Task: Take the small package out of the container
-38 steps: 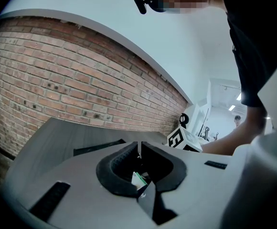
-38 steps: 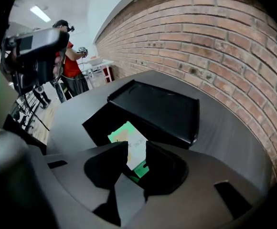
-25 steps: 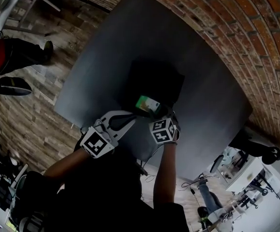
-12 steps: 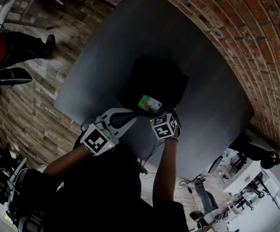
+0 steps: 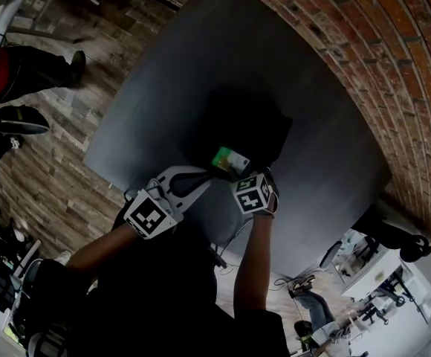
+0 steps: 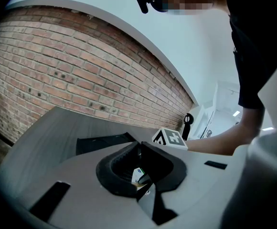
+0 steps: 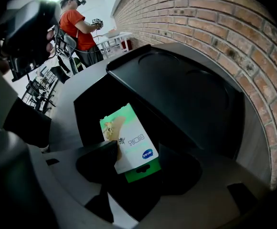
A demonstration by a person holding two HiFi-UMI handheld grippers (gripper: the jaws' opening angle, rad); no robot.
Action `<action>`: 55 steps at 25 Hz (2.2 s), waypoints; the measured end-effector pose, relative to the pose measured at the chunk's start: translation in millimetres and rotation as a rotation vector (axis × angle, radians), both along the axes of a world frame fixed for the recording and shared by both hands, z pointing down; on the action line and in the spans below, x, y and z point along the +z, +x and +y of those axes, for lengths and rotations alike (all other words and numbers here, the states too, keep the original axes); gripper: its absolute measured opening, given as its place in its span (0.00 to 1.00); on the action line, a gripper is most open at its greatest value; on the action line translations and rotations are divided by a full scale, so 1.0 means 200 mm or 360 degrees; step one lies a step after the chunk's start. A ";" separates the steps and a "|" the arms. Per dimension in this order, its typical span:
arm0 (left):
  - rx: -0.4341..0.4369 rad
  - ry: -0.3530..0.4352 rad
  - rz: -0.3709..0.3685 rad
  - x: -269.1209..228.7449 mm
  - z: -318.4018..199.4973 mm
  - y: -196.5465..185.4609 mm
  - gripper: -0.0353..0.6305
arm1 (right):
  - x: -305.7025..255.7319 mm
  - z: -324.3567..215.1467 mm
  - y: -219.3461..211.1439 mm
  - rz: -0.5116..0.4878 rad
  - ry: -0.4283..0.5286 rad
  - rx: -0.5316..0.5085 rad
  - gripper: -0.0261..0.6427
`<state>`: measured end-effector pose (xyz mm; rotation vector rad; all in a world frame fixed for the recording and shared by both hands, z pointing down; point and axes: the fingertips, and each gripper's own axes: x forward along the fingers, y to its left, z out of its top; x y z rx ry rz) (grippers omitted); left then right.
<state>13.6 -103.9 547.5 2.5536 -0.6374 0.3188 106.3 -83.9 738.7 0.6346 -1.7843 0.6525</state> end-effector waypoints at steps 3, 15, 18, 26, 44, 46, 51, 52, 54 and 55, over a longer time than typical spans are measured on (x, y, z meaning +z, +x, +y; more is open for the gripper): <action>-0.0010 -0.0007 0.0015 0.00 0.00 0.00 0.13 | -0.01 0.00 0.00 0.0012 0.0033 -0.0004 0.45; -0.0023 -0.0001 0.0026 -0.01 0.01 -0.01 0.13 | -0.09 0.00 -0.02 0.0009 0.0100 -0.0073 0.29; -0.0025 0.0002 0.0028 -0.01 0.02 -0.02 0.13 | -0.13 0.00 -0.03 -0.0001 0.0124 -0.0068 0.25; -0.0016 0.0028 0.0027 -0.04 0.03 0.00 0.13 | -0.22 0.04 -0.02 -0.0007 0.0192 -0.0076 0.19; 0.0006 0.0070 0.0024 -0.08 0.13 0.00 0.13 | -0.29 0.25 -0.04 0.0000 0.0213 -0.0108 0.16; 0.0007 0.0070 0.0025 -0.08 0.15 -0.01 0.13 | -0.28 0.27 -0.05 0.0003 0.0223 -0.0100 0.14; 0.0004 0.0072 0.0033 -0.09 0.18 -0.02 0.13 | -0.27 0.28 -0.05 0.0031 0.0272 -0.0089 0.14; 0.0003 0.0074 0.0035 -0.09 0.18 -0.03 0.13 | -0.27 0.28 -0.05 0.0035 0.0278 -0.0086 0.14; 0.0002 0.0075 0.0037 -0.09 0.20 -0.04 0.13 | -0.27 0.28 -0.05 0.0038 0.0288 -0.0077 0.14; 0.0002 0.0076 0.0038 -0.10 0.20 -0.04 0.13 | -0.27 0.28 -0.05 0.0039 0.0292 -0.0073 0.14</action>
